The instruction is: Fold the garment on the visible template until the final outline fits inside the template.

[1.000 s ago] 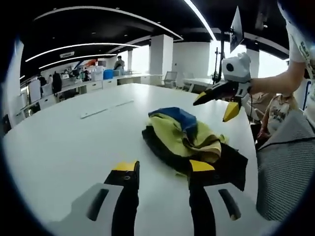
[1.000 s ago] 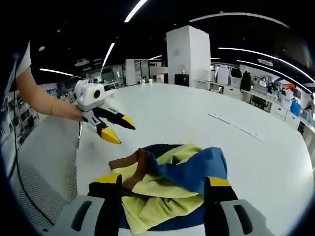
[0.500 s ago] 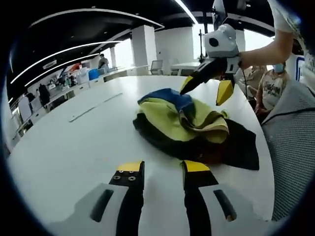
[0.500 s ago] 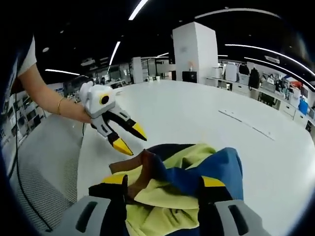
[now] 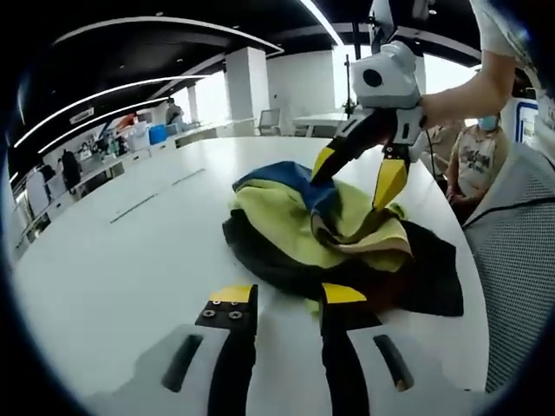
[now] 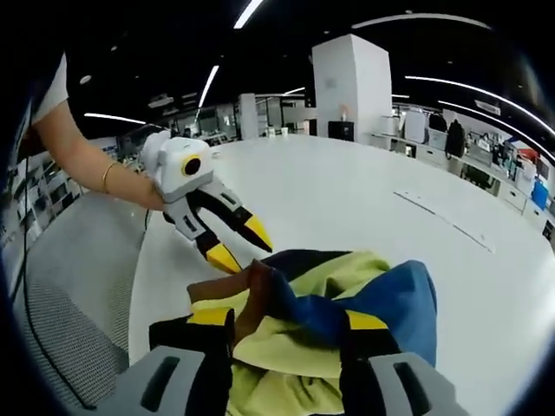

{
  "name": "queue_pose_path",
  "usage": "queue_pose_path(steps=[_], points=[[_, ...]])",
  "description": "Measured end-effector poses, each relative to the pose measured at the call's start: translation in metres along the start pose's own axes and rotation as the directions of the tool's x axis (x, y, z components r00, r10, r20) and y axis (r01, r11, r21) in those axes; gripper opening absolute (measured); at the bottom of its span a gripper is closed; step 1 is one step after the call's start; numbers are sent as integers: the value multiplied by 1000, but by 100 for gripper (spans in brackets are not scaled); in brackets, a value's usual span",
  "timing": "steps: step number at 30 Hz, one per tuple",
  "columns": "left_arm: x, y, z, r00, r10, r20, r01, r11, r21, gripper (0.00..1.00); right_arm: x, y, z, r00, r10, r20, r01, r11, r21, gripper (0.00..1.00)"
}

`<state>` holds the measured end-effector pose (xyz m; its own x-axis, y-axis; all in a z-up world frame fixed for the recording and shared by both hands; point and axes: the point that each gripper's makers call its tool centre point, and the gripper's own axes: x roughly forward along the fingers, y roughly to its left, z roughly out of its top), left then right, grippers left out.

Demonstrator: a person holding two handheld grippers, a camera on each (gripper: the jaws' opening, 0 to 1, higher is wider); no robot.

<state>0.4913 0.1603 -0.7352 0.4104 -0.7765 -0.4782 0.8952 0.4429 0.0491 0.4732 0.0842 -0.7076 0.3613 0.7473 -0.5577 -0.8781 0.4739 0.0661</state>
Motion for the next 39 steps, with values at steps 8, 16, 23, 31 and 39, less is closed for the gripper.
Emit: queue_pose_path(steps=[8, 16, 23, 31, 39], points=[[10, 0, -2, 1000, -19, -23, 19, 1000, -12, 16, 5, 0, -2, 1000, 9, -24, -11, 998, -62, 33], [17, -4, -6, 997, -55, -56, 53, 997, -49, 13, 13, 3, -5, 999, 31, -43, -34, 996, -79, 27], [19, -6, -9, 995, -72, -73, 61, 988, -144, 9, 19, 4, -8, 998, 29, -58, -34, 996, -84, 21], [23, -9, -9, 994, -93, -61, 82, 982, -170, 1, 22, 1, -14, 997, 8, -82, -17, 993, -118, 11], [15, -11, -3, 995, -69, -73, 59, 989, -137, 0, 15, -5, -13, 998, -15, -66, 10, 996, -86, 0]])
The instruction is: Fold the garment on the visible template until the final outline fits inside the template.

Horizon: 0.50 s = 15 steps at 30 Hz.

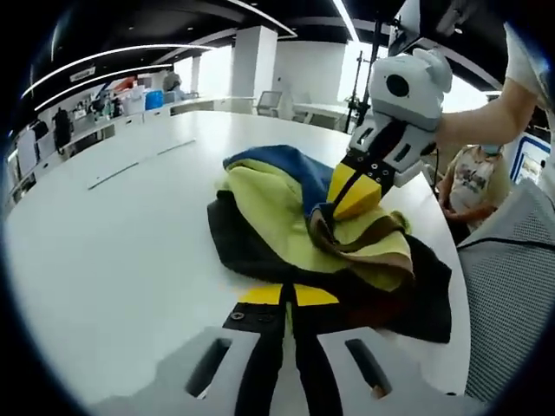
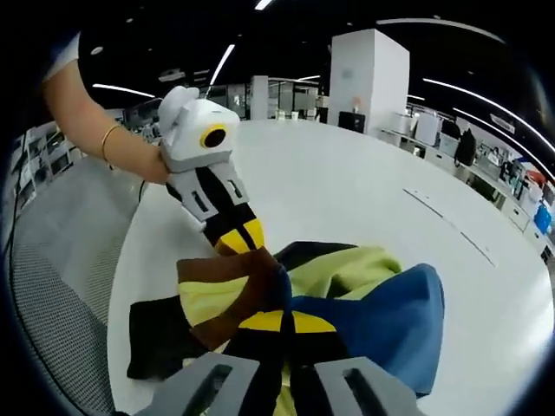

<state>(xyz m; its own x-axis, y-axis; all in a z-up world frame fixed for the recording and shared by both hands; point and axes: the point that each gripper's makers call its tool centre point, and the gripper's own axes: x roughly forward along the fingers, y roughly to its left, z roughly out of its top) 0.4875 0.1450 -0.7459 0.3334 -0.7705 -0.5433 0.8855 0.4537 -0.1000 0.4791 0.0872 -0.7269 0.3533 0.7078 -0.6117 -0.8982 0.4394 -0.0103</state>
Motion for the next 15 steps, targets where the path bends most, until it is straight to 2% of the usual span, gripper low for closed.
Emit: queue_pose_path(steps=[8, 12, 15], points=[[-18, -2, 13, 1000, 4, 21, -4, 1000, -21, 0, -12, 4, 7, 1000, -2, 24, 2, 1000, -11, 0], [-24, 1, 24, 999, 25, 45, -22, 997, -73, 0, -23, 1, 20, 997, -16, 71, 16, 1000, -7, 0], [-30, 4, 39, 996, 41, 80, -32, 994, -109, 0, -37, -9, 32, 993, -46, 111, 47, 999, 0, 0]])
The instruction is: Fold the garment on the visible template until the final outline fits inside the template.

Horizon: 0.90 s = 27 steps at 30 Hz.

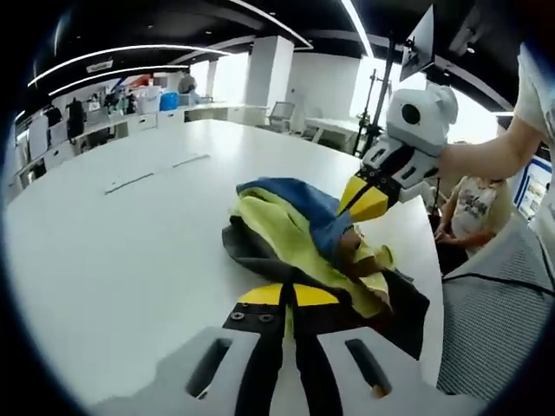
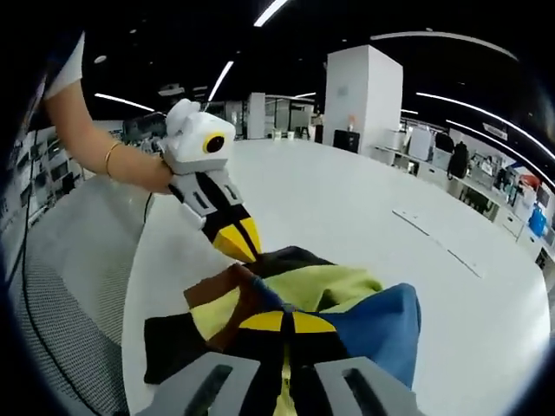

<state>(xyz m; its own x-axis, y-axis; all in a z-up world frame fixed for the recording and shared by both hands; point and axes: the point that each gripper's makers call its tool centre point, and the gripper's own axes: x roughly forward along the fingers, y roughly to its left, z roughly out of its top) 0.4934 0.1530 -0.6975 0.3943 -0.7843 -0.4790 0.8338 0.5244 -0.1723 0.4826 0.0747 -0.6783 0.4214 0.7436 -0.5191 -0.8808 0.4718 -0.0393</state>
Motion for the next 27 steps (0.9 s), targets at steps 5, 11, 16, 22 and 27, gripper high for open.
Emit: queue_pose_path(steps=[5, 11, 16, 22, 27], points=[[-8, 10, 27, 997, 12, 75, -7, 998, -68, 0, -20, -22, 20, 998, -56, 17, 56, 998, -34, 0], [-13, 30, 54, 986, 68, 153, -28, 969, -244, 0, -36, -57, 38, 991, -128, 43, 131, 989, -71, 0], [-6, 45, 67, 983, 109, 146, -70, 965, -252, 0, -39, -84, 44, 983, -176, 59, 179, 982, -55, 0], [5, 66, 88, 974, 153, 165, -102, 954, -282, 0, -38, -113, 47, 972, -224, 69, 227, 973, -39, 0], [13, 95, 99, 956, 236, 172, -142, 890, -432, 0, -30, -144, 39, 961, -274, 38, 276, 960, -38, 0]])
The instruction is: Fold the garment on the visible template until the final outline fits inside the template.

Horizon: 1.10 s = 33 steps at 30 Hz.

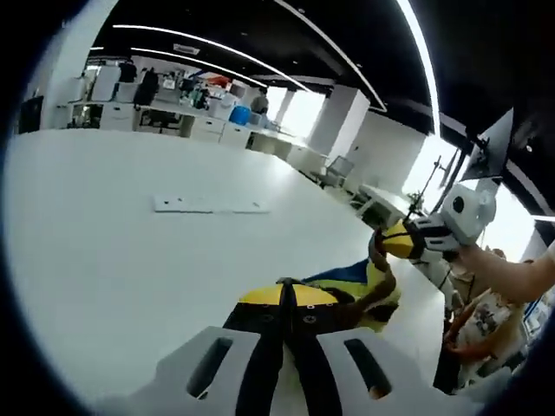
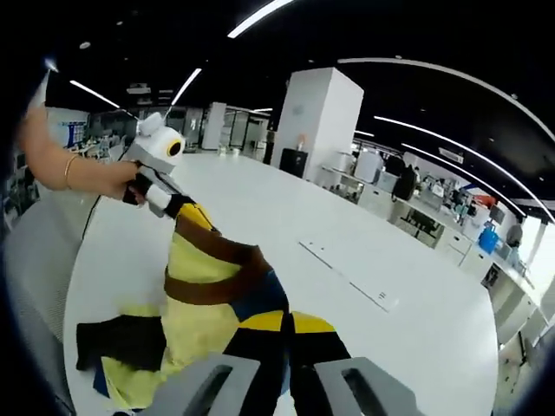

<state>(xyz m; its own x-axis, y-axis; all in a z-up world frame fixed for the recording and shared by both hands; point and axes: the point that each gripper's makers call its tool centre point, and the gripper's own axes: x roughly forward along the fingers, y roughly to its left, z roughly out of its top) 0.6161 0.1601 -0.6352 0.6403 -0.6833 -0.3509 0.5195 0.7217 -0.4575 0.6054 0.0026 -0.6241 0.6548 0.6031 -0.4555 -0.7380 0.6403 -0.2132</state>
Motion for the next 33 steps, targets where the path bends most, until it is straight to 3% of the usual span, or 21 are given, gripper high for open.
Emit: queue_pose_path(steps=[1, 4, 10, 13, 18, 20, 23, 30, 32, 33], points=[[4, 5, 4, 1000, 8, 9, -8, 999, -40, 0, 5, -10, -4, 1000, -29, -8, 29, 1000, 2, 0], [14, 16, 11, 999, 33, 34, -33, 999, -3, 0, 13, -25, -11, 998, -57, -15, 58, 998, 32, 0], [35, 40, 7, 996, 86, 24, -85, 996, -31, 0, 30, -44, -31, 995, -86, -55, 90, 994, 66, 0], [46, 45, 6, 994, 102, 29, -100, 994, -46, 0, 42, -53, -42, 994, -90, -66, 97, 988, 123, 0], [67, 66, 4, 988, 150, 26, -148, 987, -57, 0, 60, -74, -58, 986, -141, -87, 158, 961, 229, 0], [69, 70, 3, 986, 165, 27, -164, 986, -38, 0, 65, -81, -64, 982, -161, -102, 181, 958, 223, 0], [77, 83, -1, 977, 213, 4, -213, 977, -2, 0, 74, -86, -75, 975, -174, -138, 202, 953, 225, 0], [95, 94, -9, 969, 245, -30, -243, 968, 55, 0, 91, -86, -97, 965, -166, -203, 214, 946, 242, 0], [98, 97, -10, 966, 256, -30, -253, 965, 74, 0, 93, -84, -102, 965, -165, -204, 225, 920, 320, 0], [98, 98, -10, 966, 256, -31, -253, 963, 89, 0, 93, -85, -104, 964, -165, -210, 226, 924, 309, 0]])
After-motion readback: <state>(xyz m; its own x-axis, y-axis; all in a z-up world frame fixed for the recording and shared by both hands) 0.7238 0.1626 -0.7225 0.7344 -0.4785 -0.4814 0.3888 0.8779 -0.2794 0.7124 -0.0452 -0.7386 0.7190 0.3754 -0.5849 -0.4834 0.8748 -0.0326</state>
